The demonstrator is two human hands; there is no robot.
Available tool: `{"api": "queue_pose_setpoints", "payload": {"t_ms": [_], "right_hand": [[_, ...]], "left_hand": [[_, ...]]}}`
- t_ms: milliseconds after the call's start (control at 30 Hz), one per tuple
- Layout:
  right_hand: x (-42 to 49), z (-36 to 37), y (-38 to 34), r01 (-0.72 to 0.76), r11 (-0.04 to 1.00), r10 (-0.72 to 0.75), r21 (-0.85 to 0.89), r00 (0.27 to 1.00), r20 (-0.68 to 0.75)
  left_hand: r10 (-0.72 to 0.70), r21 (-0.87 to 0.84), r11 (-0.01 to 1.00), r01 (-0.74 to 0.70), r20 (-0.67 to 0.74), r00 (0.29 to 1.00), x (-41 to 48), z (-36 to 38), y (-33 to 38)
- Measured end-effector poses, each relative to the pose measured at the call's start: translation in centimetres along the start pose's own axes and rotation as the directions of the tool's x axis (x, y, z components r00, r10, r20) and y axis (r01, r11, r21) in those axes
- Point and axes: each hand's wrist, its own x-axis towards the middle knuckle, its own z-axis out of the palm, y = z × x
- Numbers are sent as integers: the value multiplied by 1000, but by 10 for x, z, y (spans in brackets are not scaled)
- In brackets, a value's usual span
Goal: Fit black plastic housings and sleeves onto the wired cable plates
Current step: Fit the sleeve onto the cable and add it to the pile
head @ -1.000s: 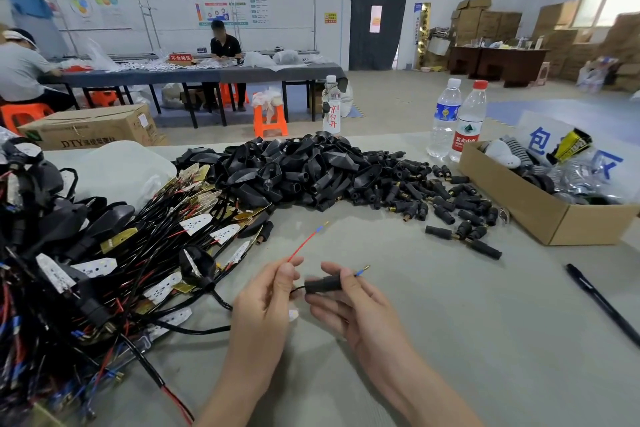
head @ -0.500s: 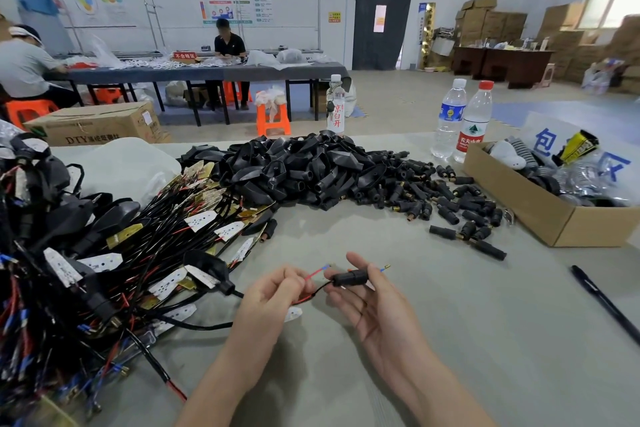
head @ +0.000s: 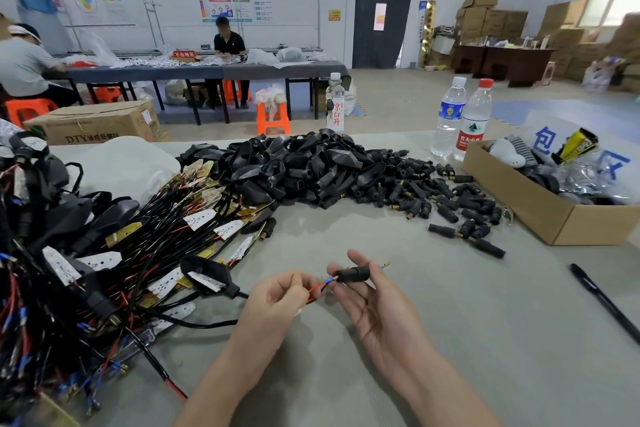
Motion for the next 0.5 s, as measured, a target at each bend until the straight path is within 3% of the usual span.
{"api": "queue_pose_setpoints", "payload": {"t_ms": [300, 500], "right_hand": [[-3, 2, 1, 31, 996, -26, -78, 998, 62], [-5, 0, 3, 51, 989, -34, -136, 991, 128]], "left_hand": [[-3, -23, 1000, 3, 9, 1000, -2, 3, 1], [75, 110, 992, -66, -73, 995, -3, 12, -3]]}}
